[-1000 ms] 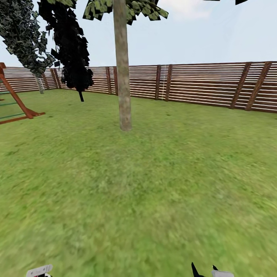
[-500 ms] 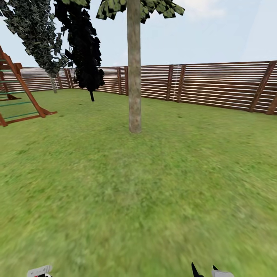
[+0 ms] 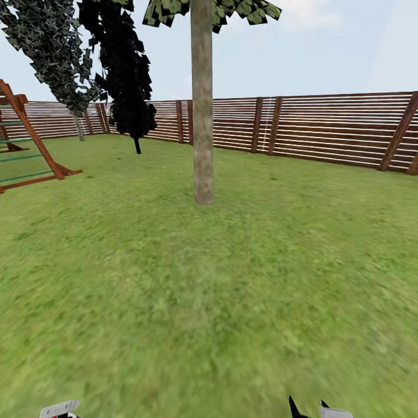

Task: In the garden, pick up the pesticide atomizer on the floor and spray pesticide onto both trees until each tree trunk is fully covered.

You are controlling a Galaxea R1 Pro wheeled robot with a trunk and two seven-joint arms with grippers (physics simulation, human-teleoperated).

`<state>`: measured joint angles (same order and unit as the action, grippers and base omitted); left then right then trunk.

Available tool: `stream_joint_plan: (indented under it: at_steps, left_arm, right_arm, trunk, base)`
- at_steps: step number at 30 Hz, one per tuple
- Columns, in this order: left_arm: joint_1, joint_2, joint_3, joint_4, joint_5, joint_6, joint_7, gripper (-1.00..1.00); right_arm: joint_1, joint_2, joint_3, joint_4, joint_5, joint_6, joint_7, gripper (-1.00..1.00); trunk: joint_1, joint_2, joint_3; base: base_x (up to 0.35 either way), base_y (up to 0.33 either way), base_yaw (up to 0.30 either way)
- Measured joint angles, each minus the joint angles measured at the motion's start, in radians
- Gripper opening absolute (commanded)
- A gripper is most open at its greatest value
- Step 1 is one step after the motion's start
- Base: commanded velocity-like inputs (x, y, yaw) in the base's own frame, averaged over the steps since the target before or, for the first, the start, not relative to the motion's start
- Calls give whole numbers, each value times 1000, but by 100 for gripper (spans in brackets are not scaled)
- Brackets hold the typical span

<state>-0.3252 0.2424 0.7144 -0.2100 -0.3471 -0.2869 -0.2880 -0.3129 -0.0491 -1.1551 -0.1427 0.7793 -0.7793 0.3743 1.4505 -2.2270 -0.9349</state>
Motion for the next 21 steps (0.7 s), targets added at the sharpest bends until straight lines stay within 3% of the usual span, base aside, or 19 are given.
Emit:
stream_joint_plan:
  at_steps: [21]
  left_arm:
    - [0,0,0,-1,0,0,0,-100]
  right_arm:
    - [0,0,0,0,0,0,0,100]
  trunk:
    - [0,0,0]
  base:
    - [338,0,0]
